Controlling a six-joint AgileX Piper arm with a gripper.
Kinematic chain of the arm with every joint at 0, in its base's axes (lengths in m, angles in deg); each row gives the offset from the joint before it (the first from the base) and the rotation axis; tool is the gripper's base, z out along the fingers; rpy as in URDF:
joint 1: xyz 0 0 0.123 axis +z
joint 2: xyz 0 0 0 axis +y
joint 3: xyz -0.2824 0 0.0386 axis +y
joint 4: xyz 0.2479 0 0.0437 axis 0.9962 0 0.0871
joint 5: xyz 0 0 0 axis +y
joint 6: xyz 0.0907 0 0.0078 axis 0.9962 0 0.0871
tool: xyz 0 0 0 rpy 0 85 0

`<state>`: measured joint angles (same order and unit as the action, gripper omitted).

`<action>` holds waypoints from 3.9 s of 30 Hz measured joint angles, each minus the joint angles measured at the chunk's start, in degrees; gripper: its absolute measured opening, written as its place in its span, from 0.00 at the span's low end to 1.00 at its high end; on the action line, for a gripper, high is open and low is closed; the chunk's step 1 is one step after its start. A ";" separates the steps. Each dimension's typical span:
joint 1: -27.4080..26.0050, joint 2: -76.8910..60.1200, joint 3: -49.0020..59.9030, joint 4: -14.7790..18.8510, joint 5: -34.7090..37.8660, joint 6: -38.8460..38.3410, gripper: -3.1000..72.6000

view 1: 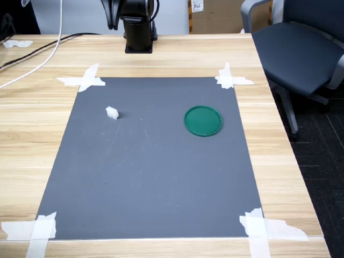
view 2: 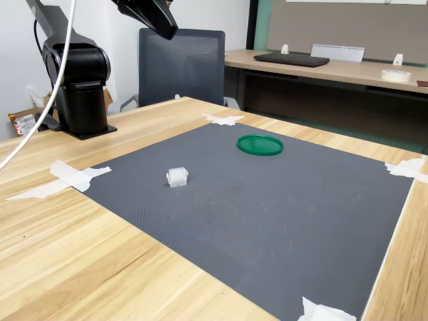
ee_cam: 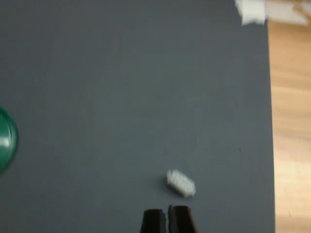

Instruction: Grasp a white terminal and put it in the green lid.

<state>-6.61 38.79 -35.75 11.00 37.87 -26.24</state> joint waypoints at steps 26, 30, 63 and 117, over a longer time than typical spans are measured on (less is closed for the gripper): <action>0.00 17.03 -19.54 1.37 25.14 -23.84 0.00; 0.00 21.01 -23.15 0.83 27.63 -25.44 0.00; -0.09 41.37 -37.11 -10.19 32.91 -46.36 0.14; -0.48 54.94 -17.53 -9.14 8.45 -44.70 0.69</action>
<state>-7.09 93.72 -53.28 1.86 46.32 -70.94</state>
